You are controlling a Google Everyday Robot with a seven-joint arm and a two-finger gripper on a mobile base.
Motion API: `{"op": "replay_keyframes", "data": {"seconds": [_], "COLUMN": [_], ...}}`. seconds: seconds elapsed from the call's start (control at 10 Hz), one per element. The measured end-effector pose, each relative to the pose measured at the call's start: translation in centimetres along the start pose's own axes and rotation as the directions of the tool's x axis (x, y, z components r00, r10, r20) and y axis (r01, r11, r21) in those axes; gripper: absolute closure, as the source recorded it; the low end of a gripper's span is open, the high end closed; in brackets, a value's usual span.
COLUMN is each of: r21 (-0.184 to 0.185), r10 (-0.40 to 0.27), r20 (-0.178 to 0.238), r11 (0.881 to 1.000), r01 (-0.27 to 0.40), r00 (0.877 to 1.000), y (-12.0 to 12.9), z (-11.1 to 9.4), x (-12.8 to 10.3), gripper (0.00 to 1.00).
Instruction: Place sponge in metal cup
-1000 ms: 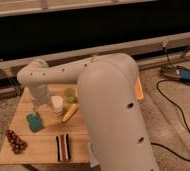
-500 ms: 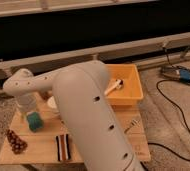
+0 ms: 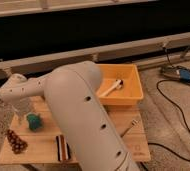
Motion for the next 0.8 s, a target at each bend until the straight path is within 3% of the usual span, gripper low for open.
{"op": "replay_keyframes", "data": {"seconds": [0.3, 0.8], "r21": [0.056, 0.125], "r10": [-0.009, 0.002], "r20": [0.012, -0.006], "r11": [0.998, 0.992], "r01": [0.009, -0.001], "r00": [1.000, 1.000], "y": [-0.7, -2.4], "z": [1.0, 3.5], "x": [-0.4, -1.1], "gripper": [0.35, 0.35]}}
